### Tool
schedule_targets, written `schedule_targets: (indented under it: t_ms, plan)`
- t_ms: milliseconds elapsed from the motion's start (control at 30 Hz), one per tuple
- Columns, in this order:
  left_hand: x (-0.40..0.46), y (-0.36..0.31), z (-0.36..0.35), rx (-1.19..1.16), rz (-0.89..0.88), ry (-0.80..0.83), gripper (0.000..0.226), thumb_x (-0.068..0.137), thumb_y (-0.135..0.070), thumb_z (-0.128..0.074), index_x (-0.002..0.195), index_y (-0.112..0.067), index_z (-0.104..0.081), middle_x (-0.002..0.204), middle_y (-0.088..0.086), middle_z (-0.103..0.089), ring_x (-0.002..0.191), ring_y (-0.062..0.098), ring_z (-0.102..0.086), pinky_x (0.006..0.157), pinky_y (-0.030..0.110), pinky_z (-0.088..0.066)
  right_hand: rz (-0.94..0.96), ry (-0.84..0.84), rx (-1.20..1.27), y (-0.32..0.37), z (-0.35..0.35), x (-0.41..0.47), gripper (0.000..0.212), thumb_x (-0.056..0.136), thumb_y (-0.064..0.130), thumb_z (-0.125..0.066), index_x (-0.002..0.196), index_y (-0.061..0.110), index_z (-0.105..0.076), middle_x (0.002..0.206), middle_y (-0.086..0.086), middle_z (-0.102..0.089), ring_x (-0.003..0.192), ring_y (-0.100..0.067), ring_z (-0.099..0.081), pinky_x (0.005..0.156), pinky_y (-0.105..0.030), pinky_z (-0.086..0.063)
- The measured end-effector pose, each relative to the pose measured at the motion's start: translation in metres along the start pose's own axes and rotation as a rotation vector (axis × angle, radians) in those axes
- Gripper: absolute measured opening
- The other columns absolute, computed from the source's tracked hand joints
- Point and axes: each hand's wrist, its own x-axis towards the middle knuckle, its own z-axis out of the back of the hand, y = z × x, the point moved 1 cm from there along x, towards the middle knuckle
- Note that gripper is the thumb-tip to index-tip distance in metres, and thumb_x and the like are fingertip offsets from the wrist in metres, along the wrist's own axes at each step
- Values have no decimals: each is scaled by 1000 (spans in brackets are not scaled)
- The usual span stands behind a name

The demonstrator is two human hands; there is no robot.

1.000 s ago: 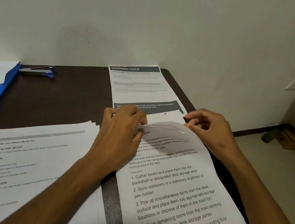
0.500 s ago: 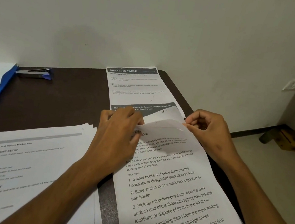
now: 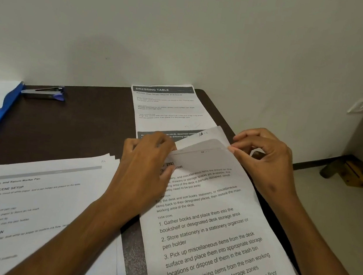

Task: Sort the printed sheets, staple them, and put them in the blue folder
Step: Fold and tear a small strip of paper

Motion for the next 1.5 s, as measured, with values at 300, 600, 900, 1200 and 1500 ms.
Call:
schedule_targets:
  t_ms: [300,600,900,1200,1500]
  plan:
    - [0,0,0,-4,-7,-1,33,93,-23,-77,124,-20,-65,131,-3,-68,116,20,-61,102,36,-28,4,59,16,-1,0,1,10,86,15,-85,81,22,-79,95,8,-74,79,-16,-67,67,-25,-54]
    - [0,-1,1,-34,1,-9,20,94,-19,-73,111,-24,-65,114,-9,-72,102,15,-63,99,33,-27,-144,167,-48,-11,-5,1,21,84,9,-83,94,26,-75,77,6,-71,64,-2,-58,63,-14,-50]
    - [0,-3,2,-7,28,28,22,93,-21,-76,113,-23,-67,131,-6,-64,112,18,-58,102,32,-29,-136,125,-3,-8,-2,0,20,80,14,-89,86,25,-74,76,8,-73,68,-5,-66,67,-17,-56]
    - [1,-2,2,-14,79,55,30,95,-27,-74,125,-24,-65,140,-4,-56,124,27,-50,102,32,-30,-69,155,112,-4,3,2,18,82,10,-87,78,22,-75,107,7,-73,88,-15,-67,70,-24,-48]
    - [2,0,0,-57,33,73,62,93,-22,-73,147,-31,-42,142,-4,-50,130,18,-50,107,37,-28,-165,659,589,13,7,-9,9,86,1,-75,89,-6,-69,107,-20,-77,93,-30,-70,82,-33,-53]
